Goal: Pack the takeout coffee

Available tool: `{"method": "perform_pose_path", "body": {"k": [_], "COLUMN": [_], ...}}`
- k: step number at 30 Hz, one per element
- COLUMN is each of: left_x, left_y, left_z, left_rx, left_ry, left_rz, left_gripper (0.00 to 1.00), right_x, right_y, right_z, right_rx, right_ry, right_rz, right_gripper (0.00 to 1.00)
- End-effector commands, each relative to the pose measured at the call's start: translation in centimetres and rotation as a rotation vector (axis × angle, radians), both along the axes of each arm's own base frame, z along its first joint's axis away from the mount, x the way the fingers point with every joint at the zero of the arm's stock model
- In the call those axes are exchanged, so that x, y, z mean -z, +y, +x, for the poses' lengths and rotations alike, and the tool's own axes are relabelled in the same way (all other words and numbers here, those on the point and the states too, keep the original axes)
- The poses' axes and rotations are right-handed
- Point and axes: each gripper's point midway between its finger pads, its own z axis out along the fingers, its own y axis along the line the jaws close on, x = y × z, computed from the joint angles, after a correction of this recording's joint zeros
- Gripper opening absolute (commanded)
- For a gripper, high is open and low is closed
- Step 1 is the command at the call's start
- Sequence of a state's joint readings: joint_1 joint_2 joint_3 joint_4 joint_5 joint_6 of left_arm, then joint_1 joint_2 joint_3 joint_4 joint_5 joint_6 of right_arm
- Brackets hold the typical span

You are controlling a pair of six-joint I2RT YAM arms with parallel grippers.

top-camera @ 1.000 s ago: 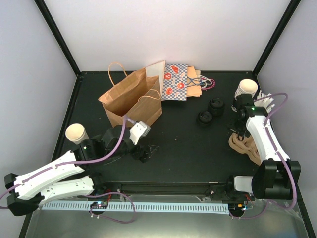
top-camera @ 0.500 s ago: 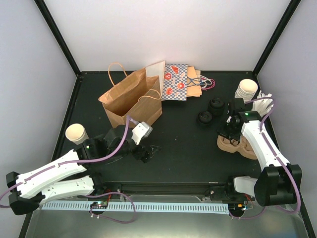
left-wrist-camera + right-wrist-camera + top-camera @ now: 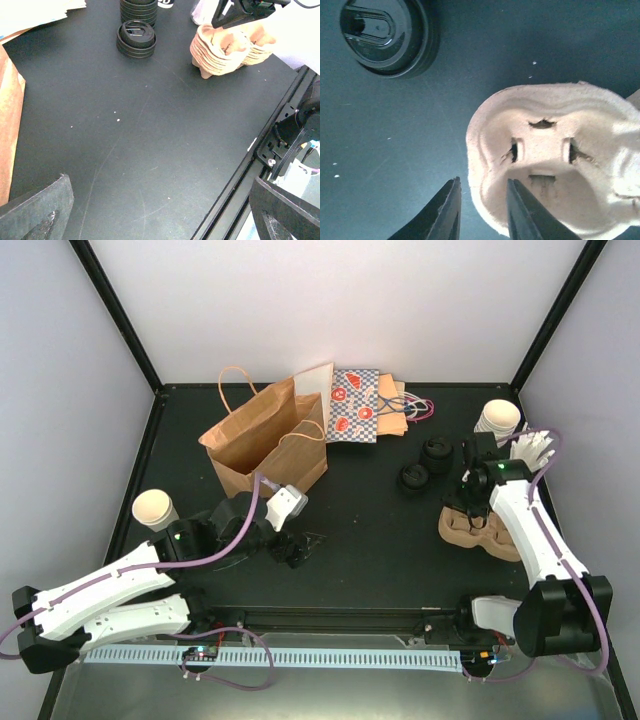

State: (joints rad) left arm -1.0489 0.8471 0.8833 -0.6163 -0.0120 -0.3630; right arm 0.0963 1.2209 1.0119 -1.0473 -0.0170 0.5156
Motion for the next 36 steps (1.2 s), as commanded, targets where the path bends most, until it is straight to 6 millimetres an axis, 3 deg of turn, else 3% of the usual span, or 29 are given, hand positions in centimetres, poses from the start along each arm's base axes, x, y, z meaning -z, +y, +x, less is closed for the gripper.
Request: {"method": "perform_pose_path", "body": {"k": [1,9,11,16,25,27,31,36], "left_x": [-0.7,-0.7,-0.6,-0.5,-0.3,-0.2,-0.2,-0.2], "left_y": [-0.6,-0.5,-0.4,-0.4,-0.4,-0.4,-0.3,-0.3], "left_z": [0.0,0.0,0.0,0.1,0.2,0.2,0.2,0.2], "left_rx": [0.007,0.006,0.004,0.004,0.007,0.005,0.005,0.003], "left_ry": [-0.001,-0.004,-0.004,-0.008,-0.013,-0.013,-0.015,-0.013], "left_rz": [-0.035,-0.029,-0.026,-0.019,-0.005,-0.004,-0.002,-0.004], "left_gripper": [0.99,0.99,0.99,0.99,0.99,0.99,0.99,0.99], "right_x": [0.5,2.8,3.0,3.3,3.2,2.8,2.0,1.0], "right_y": [-1.1,-0.2,-0.4,-0.9,-0.8,-0.8,-0.9,-1.0], "right_z": [0.6,1.4,1.5,1.6,1.5,1.5,1.2,1.0], "right_rx": [-0.005,-0.045,-0.044,-0.035,-0.039,-0.039,-0.038,-0.034], "right_ry": [0.010,0.071,0.078,0.089,0.096,0.091,0.083,0.072], "right_rz": [-0.100,-0.186,-0.209,-0.247,-0.241,-0.239,-0.239,-0.239], "right_gripper": [0.30,0.32,0.39,0.38,0.22,0.15,0.13,0.02]}}
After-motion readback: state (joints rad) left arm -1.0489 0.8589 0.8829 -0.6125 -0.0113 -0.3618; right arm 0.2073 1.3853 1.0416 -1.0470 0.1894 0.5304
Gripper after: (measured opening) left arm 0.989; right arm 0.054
